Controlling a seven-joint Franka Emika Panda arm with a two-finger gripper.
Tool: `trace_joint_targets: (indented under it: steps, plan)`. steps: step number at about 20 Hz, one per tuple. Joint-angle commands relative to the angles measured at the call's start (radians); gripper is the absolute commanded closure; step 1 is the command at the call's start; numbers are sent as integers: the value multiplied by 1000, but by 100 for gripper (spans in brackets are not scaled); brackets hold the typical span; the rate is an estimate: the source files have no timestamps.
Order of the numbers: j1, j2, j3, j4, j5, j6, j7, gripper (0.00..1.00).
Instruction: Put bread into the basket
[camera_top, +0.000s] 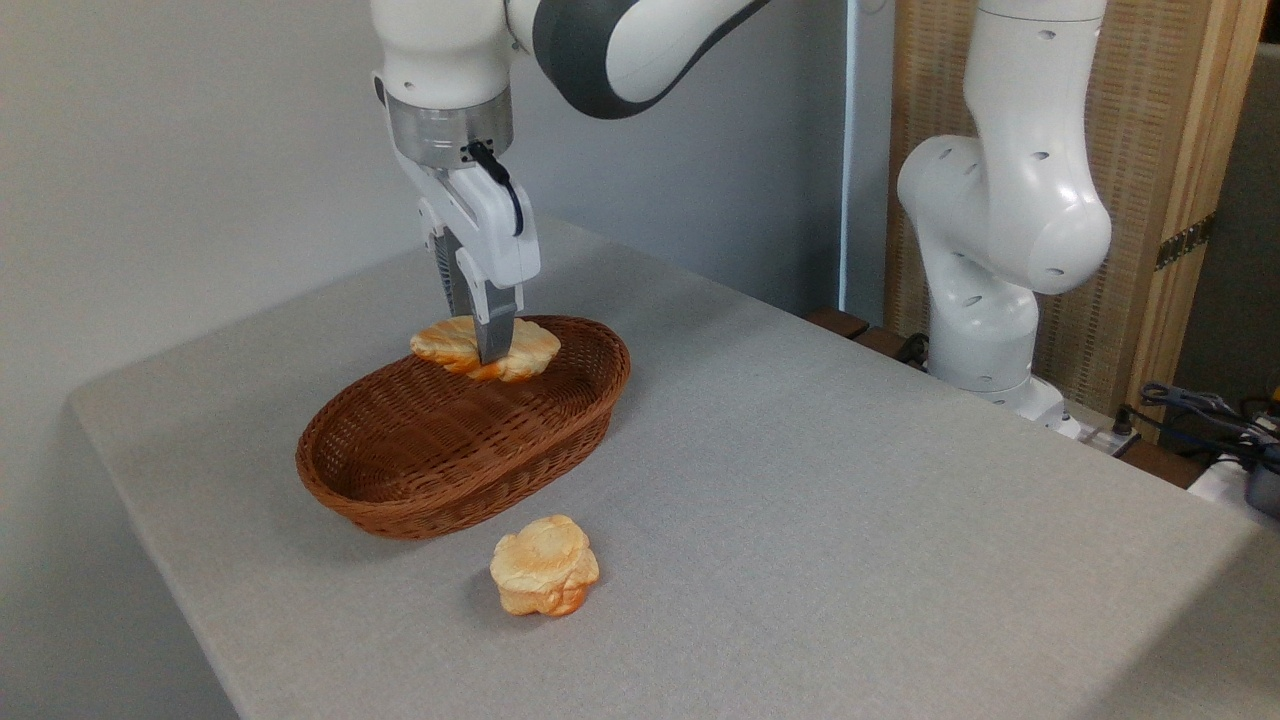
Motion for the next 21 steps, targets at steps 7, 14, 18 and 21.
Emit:
trace_joint_targets:
  steps: [7, 14, 18, 21]
  plan:
    - [5, 3, 1, 12, 39, 10, -20, 0]
    - [16, -13, 33, 13, 71, 10, -22, 0]
    - [16, -54, 111, 15, 186, 8, -20, 0]
    - [16, -53, 173, 15, 209, 13, -17, 0]
